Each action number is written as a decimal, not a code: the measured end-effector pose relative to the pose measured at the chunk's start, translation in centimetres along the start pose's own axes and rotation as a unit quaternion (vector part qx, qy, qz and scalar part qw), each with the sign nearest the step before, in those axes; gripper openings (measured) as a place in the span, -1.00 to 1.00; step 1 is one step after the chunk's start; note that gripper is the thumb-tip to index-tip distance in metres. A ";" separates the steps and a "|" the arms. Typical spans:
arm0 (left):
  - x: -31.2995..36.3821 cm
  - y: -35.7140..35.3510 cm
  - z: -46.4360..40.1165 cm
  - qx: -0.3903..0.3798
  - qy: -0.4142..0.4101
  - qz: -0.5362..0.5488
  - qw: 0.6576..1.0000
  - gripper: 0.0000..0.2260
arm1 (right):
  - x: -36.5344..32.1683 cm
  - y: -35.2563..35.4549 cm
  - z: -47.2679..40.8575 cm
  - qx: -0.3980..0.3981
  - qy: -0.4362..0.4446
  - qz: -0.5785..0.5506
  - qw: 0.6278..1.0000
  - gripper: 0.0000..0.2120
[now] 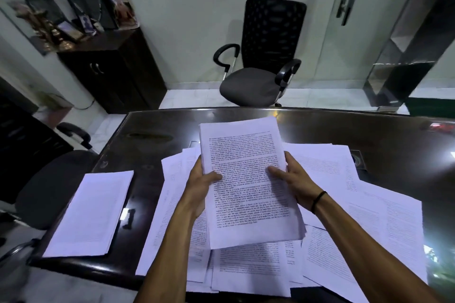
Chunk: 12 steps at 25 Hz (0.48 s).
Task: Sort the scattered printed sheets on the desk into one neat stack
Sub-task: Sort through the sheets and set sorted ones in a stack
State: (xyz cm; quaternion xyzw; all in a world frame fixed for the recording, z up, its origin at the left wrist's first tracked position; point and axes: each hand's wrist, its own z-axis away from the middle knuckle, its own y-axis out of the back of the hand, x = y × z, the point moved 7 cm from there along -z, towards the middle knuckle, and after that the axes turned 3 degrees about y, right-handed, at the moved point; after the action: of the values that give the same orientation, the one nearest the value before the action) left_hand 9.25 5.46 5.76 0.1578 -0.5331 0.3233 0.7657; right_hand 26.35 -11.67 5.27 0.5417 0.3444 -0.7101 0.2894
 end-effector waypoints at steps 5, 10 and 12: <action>-3.3 5.1 3.9 0.041 0.049 0.058 0.996 -0.53 | 3.6 -4.7 0.3 -0.053 -0.041 0.007 0.998 -0.68; -7.7 12.4 7.6 0.099 0.104 0.085 0.986 -0.53 | 7.3 -12.0 -1.4 -0.059 -0.067 0.068 0.994 -0.70; -8.3 16.2 8.5 0.117 0.106 0.086 0.984 -0.50 | 8.7 -16.0 -2.4 -0.066 -0.079 0.085 0.991 -0.69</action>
State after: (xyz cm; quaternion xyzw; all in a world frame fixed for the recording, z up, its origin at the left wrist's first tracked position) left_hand -9.42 9.76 -0.32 0.1646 -0.4192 0.4626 0.7636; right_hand 13.06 -0.56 -0.83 0.4907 0.3193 -0.6992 0.4102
